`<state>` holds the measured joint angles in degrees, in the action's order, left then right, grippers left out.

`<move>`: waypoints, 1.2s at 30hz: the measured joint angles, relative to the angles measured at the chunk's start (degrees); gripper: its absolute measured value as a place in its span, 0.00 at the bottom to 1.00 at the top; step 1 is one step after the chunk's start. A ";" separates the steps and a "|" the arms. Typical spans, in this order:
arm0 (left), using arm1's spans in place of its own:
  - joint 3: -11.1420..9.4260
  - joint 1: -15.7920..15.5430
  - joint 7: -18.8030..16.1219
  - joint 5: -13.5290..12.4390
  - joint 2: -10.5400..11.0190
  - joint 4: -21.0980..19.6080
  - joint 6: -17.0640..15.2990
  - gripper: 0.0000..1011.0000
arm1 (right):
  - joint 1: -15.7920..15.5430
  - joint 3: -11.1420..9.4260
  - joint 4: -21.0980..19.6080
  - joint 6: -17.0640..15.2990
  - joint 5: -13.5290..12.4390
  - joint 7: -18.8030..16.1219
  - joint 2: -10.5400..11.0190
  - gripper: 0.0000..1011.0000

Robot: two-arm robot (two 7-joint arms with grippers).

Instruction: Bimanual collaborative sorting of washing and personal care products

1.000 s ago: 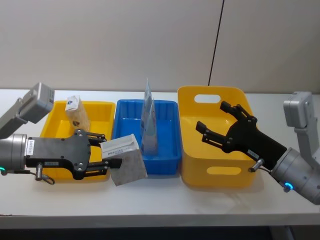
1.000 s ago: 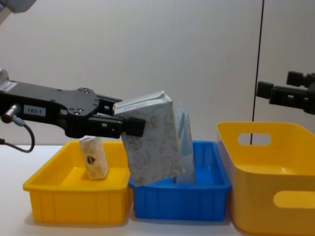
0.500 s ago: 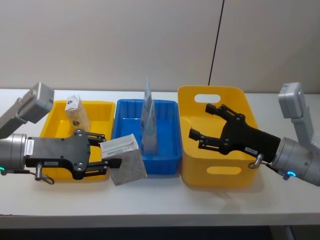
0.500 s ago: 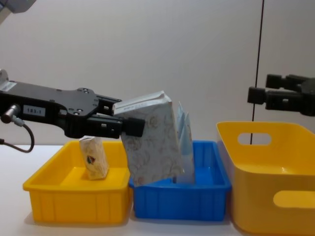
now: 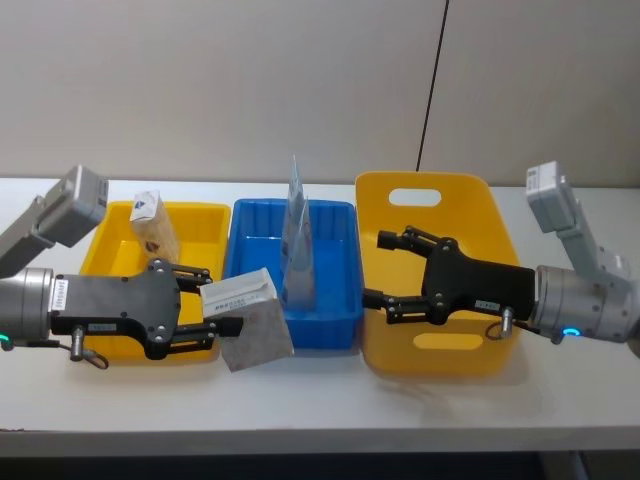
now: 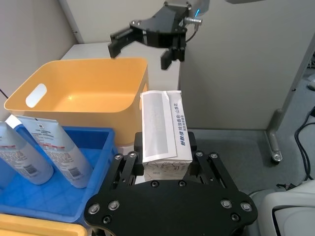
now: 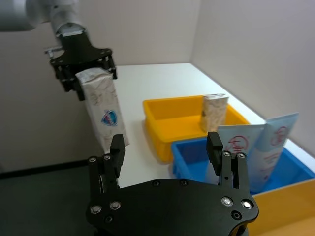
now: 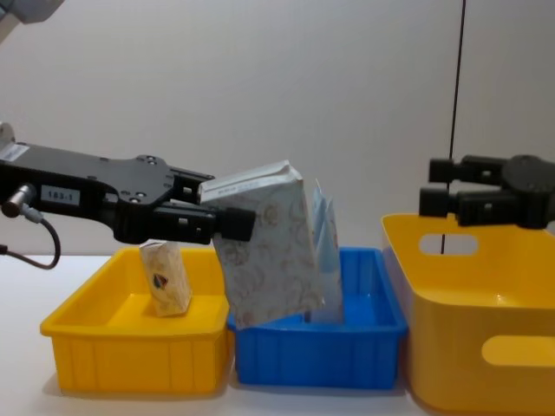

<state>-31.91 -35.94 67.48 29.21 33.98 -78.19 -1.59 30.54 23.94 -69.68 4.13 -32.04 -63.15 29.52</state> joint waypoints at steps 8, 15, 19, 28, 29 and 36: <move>0.00 0.00 0.00 0.00 0.00 0.00 0.00 0.42 | 5.16 3.40 6.94 1.67 0.80 -6.83 -1.83 0.99; 0.00 0.00 0.00 0.00 0.00 0.01 0.00 0.42 | 10.44 7.16 14.83 4.09 1.96 -13.75 -4.99 0.99; 0.00 0.00 0.00 0.00 0.00 0.00 0.00 0.42 | 12.07 8.55 17.43 5.00 2.43 -15.80 -6.28 0.99; 0.00 0.00 0.00 0.00 0.00 0.00 0.00 0.42 | 13.33 10.50 19.63 5.83 2.80 -17.20 -8.31 0.99; 0.00 0.00 0.00 0.00 0.00 0.00 0.00 0.42 | 13.33 10.67 19.64 5.87 2.81 -17.17 -8.54 0.99; 0.00 0.00 0.00 0.00 0.00 0.00 0.00 0.42 | 12.81 10.91 18.71 5.89 2.53 -15.87 -9.09 0.99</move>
<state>-31.91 -35.94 67.48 29.21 33.98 -78.18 -1.59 43.35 34.85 -50.97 10.02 -29.51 -79.03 20.44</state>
